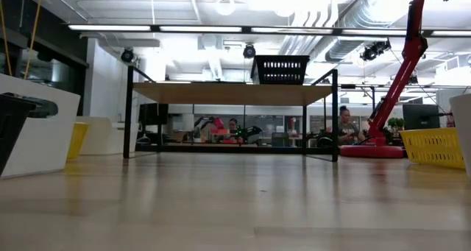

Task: Stack baskets on shelf by color
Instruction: Stack the black bin into the black bin on the shelf

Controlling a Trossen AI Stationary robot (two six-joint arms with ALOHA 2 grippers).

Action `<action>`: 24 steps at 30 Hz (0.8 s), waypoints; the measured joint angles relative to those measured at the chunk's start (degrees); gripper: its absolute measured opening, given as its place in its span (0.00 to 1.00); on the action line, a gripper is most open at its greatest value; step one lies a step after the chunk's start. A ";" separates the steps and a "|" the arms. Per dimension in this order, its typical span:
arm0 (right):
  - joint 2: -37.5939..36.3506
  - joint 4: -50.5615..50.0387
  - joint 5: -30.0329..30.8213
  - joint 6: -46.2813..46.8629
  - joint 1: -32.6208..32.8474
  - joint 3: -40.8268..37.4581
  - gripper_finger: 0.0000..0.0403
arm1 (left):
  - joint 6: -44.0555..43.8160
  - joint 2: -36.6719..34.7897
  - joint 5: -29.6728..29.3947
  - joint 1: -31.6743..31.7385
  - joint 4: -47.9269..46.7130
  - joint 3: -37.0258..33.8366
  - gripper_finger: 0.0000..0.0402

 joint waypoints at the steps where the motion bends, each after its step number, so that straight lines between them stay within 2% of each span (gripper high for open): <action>1: 0.00 -0.14 -0.10 0.03 0.00 0.00 0.48 | 0.94 -2.45 -1.32 -1.59 -0.09 -1.81 0.34; 6: 0.00 -0.60 -0.27 -1.38 0.00 0.00 0.48 | 1.65 -12.85 -10.00 -10.67 1.45 -12.01 0.33; 10: 0.00 -0.64 -0.31 -1.66 0.00 0.00 0.48 | 0.25 -17.25 -19.75 -16.94 1.88 -17.84 0.33; 12: 0.00 -0.64 -0.37 -1.50 0.00 0.00 0.48 | 0.26 -18.16 -22.85 -18.62 2.26 -19.22 0.33; 16: 0.00 -0.90 -0.46 -3.13 0.02 0.00 0.48 | 1.78 -18.36 -23.77 -19.81 2.70 -19.54 0.33; 24: 0.01 -0.68 -0.47 -4.46 0.02 0.00 0.48 | 7.64 -17.88 -21.09 -19.89 2.74 -19.52 0.33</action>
